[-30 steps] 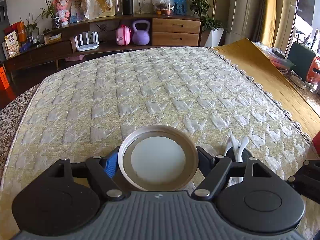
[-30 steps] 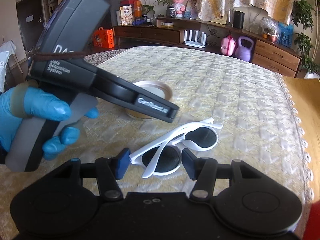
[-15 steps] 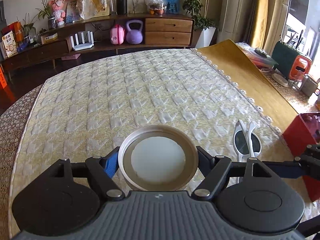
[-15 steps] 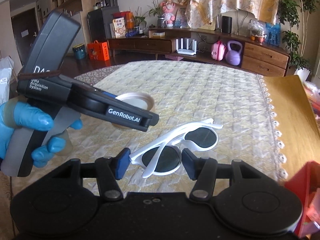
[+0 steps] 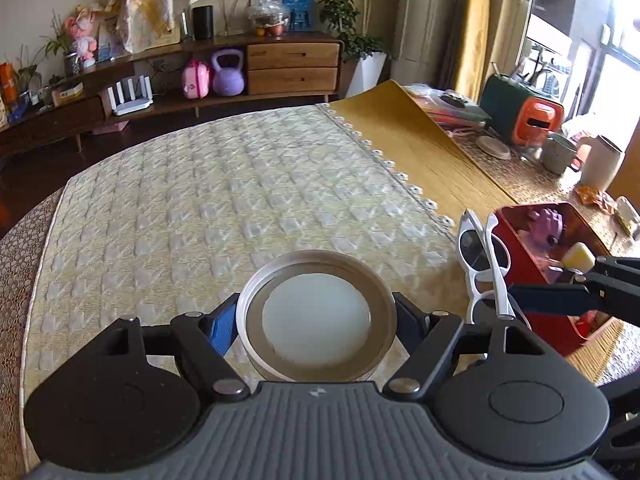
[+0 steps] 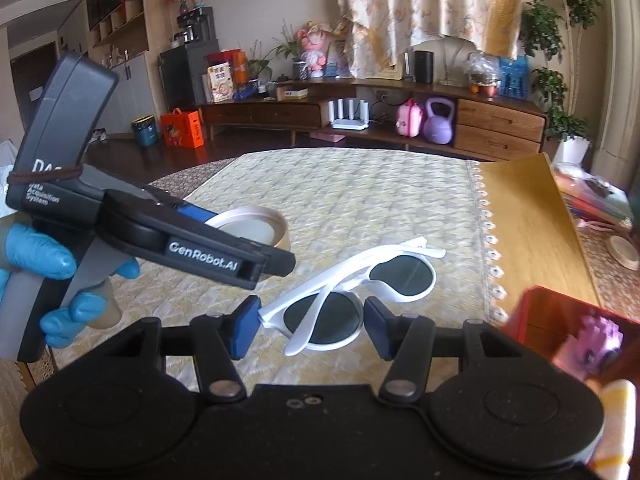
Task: Organize rigid objects
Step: 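Carry the metal lid and white sunglasses with both tools over the red tin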
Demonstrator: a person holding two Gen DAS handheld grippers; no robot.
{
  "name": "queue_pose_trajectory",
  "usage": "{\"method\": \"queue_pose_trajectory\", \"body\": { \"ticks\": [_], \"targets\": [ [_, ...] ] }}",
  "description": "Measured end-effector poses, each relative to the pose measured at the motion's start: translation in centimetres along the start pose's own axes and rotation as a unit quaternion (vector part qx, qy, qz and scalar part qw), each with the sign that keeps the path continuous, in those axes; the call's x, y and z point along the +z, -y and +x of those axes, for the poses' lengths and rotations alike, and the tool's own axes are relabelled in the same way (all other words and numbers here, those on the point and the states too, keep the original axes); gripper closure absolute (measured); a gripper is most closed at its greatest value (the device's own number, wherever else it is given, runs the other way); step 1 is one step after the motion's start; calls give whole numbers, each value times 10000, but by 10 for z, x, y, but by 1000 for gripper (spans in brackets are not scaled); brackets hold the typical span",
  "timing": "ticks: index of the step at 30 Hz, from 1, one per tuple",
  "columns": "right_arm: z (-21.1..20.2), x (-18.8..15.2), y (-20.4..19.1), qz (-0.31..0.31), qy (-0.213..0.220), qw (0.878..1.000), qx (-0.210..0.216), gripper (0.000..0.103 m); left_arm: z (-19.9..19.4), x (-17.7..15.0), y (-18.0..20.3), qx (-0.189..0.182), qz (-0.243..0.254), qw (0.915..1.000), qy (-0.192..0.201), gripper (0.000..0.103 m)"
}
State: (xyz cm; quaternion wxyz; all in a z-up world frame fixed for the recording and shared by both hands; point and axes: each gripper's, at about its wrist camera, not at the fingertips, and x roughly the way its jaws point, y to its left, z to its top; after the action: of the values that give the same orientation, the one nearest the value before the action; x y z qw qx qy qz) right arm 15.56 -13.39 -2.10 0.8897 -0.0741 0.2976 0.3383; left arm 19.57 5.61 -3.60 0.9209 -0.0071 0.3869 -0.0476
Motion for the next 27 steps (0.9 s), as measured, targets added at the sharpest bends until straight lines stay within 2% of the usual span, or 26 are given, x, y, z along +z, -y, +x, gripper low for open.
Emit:
{"method": "queue_pose_trajectory", "body": {
  "ticks": [12, 27],
  "targets": [
    [-54, -22, 31, 239, 211, 9990, -308, 47, -26, 6, 78, -435, 432, 9981, 88, 26],
    [-95, -57, 87, 462, 232, 9954, -810, 47, -8, 14, 162, -783, 847, 9933, 37, 26]
  ]
}}
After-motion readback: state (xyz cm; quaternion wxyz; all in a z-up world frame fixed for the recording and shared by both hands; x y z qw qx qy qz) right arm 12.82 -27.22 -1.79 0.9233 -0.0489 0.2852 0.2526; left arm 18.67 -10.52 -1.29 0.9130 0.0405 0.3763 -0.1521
